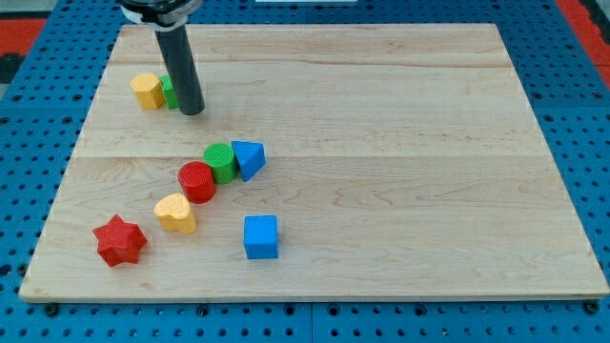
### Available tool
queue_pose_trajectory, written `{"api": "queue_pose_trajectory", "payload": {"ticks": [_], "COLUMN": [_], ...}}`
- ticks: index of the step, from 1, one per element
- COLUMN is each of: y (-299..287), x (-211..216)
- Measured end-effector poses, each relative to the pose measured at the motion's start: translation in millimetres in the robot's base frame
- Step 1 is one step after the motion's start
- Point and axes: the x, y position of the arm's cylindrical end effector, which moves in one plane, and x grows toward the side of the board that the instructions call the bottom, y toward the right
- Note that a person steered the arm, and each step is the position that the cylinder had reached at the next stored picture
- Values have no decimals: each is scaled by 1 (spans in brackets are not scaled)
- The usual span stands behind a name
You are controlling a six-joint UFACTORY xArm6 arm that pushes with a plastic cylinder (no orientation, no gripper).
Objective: Place the green blocks diagonal in line
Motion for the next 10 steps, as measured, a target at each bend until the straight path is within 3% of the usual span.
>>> {"api": "queue_pose_trajectory", "payload": {"ticks": [2,5,6,7,9,10], "y": [71,-15,19,50,53,53], "x": [27,84,106,110,48,76]}}
